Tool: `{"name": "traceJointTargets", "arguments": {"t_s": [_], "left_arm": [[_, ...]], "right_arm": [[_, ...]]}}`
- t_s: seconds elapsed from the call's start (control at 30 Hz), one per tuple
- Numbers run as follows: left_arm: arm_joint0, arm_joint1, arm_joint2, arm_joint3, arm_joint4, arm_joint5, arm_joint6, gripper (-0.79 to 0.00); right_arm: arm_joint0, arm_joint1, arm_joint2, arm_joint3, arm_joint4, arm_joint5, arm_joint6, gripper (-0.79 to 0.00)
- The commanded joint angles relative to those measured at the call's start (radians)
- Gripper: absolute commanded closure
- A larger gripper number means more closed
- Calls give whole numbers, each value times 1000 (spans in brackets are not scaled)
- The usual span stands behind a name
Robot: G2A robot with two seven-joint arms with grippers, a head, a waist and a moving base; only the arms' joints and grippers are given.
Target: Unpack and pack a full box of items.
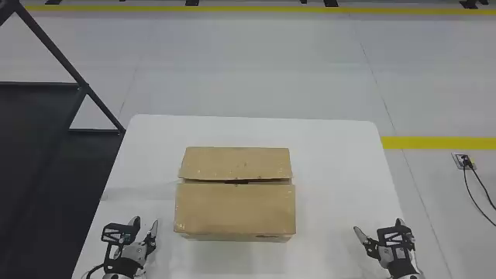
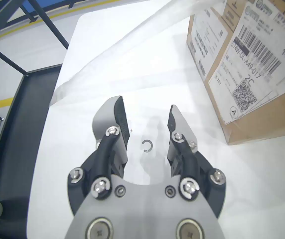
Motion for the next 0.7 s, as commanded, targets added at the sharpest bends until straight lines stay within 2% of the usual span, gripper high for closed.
{"name": "traceJointTargets", "arguments": {"t_s": [0.0,0.1,0.13,0.27,0.43,0.53,0.67], "left_arm": [[0,0,0,0,0,0,0,-395],[0,0,0,0,0,0,0,-400],[0,0,0,0,0,0,0,-785],[-3,-2,-12,6,-54,-35,15,-785],[27,-2,-56,-45,-88,-60,59,-785],[56,1,-99,-83,-122,-118,96,-785],[94,6,-163,-122,-191,-228,130,-785]], "right_arm": [[0,0,0,0,0,0,0,-785],[0,0,0,0,0,0,0,-784],[1,0,-1,0,2,-3,-1,-785],[1,-1,0,-46,62,-84,-19,-785],[-7,3,14,-164,134,-209,40,-785],[9,7,28,-212,274,-320,128,-785],[47,11,40,-257,474,-390,275,-785]]}}
